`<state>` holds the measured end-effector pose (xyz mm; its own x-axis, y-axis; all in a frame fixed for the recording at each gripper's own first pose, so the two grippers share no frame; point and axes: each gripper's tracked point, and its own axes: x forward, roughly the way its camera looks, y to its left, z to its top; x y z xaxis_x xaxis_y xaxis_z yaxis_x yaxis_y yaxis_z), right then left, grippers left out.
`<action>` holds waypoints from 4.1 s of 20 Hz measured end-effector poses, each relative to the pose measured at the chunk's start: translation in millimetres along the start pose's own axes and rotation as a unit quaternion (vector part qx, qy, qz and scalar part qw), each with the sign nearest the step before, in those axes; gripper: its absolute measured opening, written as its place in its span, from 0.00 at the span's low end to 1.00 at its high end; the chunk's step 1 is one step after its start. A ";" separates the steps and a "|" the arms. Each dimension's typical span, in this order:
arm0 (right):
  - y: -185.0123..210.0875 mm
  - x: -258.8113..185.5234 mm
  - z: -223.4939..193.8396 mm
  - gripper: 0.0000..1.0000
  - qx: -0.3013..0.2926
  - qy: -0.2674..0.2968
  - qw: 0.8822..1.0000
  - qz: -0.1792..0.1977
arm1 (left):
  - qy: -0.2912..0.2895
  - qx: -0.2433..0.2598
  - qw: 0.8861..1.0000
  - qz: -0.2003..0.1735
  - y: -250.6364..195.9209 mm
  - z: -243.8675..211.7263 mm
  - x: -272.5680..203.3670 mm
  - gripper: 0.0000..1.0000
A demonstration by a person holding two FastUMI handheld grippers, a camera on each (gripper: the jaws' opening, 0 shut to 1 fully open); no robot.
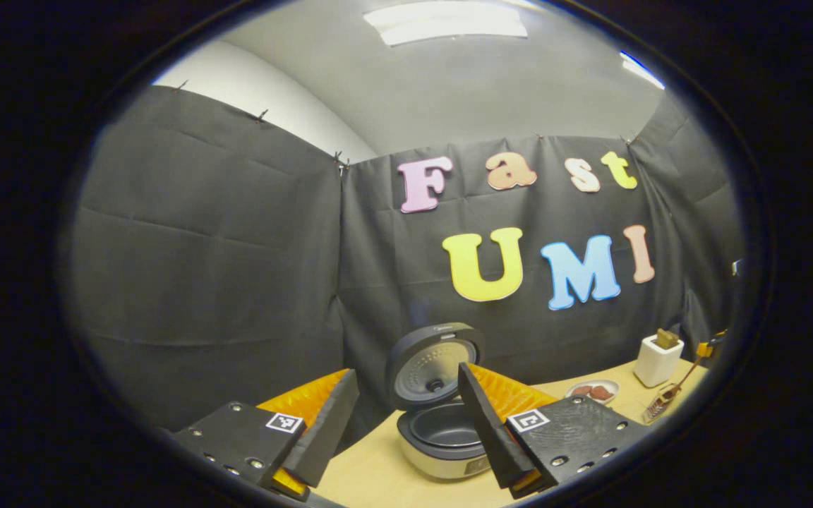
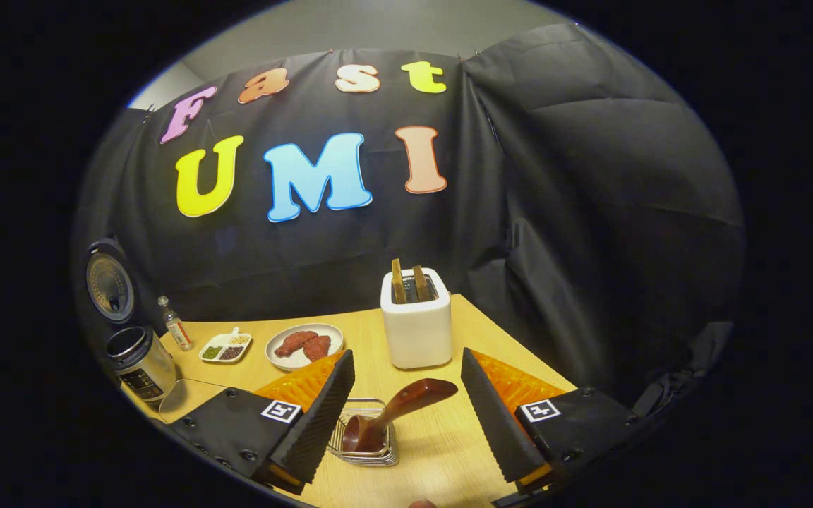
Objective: Close the left gripper, press the button to open the rice cooker; take a wooden spoon from the chopstick holder with the right hand, scoop a spoonful of rice and pour it into the rice cooker, then put the wooden spoon back into the chopstick holder.
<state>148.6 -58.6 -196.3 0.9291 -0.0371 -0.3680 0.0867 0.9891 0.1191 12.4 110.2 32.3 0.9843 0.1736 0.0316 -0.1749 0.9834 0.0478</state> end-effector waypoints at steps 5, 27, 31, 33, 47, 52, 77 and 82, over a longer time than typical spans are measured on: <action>-1.4 15.7 -36.0 0.97 0.014 0.051 0.999 -0.001 | -0.001 0.008 1.000 0.011 8.1 3.1 -8.4 0.89; 46.0 15.6 -28.6 0.10 0.029 0.093 0.994 0.043 | 0.002 -0.004 1.000 0.016 28.0 -9.8 8.9 0.89; 61.9 -0.1 4.2 0.10 -0.017 0.059 0.997 0.040 | -0.001 -0.008 1.000 0.007 25.1 -12.0 18.5 0.89; 75.1 -8.4 20.6 0.10 -0.032 0.041 0.997 0.048 | -0.002 -0.012 1.000 0.004 25.7 -16.8 23.4 0.89; 196.5 -42.5 14.9 0.10 -0.058 0.039 0.987 0.142 | 0.011 -0.039 0.999 -0.019 31.9 -44.4 61.9 0.89; 224.1 -41.0 -21.0 0.10 -0.101 0.059 0.982 0.149 | 0.019 -0.041 0.999 -0.025 35.1 -57.5 75.0 0.89; 286.3 -43.9 -101.0 0.10 -0.146 0.107 0.966 0.183 | 0.041 -0.033 0.998 -0.034 52.9 -85.8 97.6 0.89; 274.6 -38.5 -96.6 0.10 -0.038 0.139 0.973 0.182 | 0.038 -0.029 0.998 -0.033 51.1 -82.1 97.2 0.89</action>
<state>101.9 228.2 -238.5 0.7597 0.3467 -0.5502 -0.2663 0.9377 0.2231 101.0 181.6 -44.1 0.9929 0.1095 -0.0462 -0.1101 0.9939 -0.0112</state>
